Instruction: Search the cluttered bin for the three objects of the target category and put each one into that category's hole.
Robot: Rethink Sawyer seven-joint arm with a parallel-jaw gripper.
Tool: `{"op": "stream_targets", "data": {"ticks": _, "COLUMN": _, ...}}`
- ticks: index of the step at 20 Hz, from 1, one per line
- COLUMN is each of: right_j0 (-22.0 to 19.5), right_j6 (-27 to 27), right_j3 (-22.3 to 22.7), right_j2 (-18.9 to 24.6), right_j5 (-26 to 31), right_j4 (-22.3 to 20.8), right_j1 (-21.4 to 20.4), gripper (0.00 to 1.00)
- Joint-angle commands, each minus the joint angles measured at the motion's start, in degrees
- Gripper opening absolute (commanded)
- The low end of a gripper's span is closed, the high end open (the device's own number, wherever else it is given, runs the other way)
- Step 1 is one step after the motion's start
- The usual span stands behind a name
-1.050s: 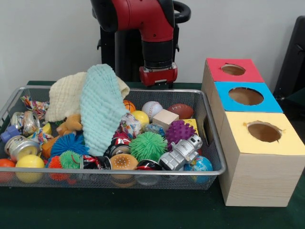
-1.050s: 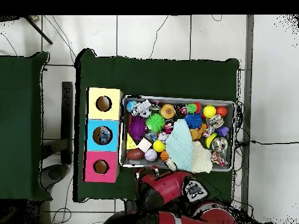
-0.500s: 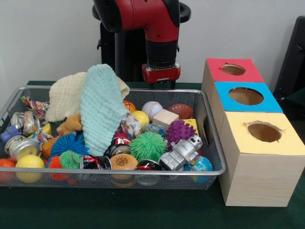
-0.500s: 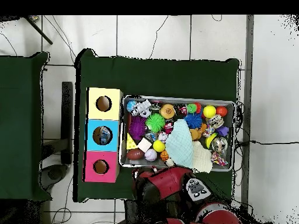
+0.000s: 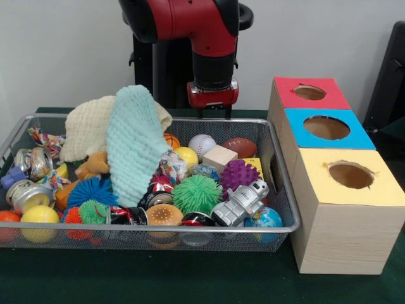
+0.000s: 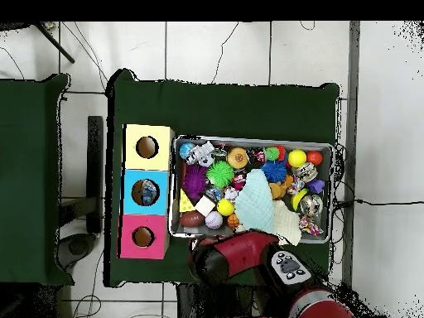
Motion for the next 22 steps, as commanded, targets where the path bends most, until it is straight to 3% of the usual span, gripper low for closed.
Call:
{"op": "stream_targets", "data": {"ticks": 1, "right_j0": -2.3, "right_j6": -1.1, "right_j3": -3.9, "right_j2": 7.7, "right_j5": 6.6, "right_j4": 3.7, "right_j1": -3.0, "gripper": 1.0}}
{"op": "stream_targets", "data": {"ticks": 8, "right_j0": -2.6, "right_j6": -1.0, "right_j3": -2.6, "right_j2": 9.8, "right_j5": 5.4, "right_j4": 2.5, "right_j1": -8.6, "gripper": 1.0}}
{"op": "stream_targets", "data": {"ticks": 17, "right_j0": -0.3, "right_j6": 2.7, "right_j3": -1.8, "right_j2": 7.4, "right_j5": -10.0, "right_j4": -4.5, "right_j1": -12.8, "gripper": 1.0}}
{"op": "stream_targets", "data": {"ticks": 22, "right_j0": 1.2, "right_j6": 4.1, "right_j3": -2.2, "right_j2": 5.8, "right_j5": -12.4, "right_j4": -5.7, "right_j1": -14.4, "gripper": 1.0}}
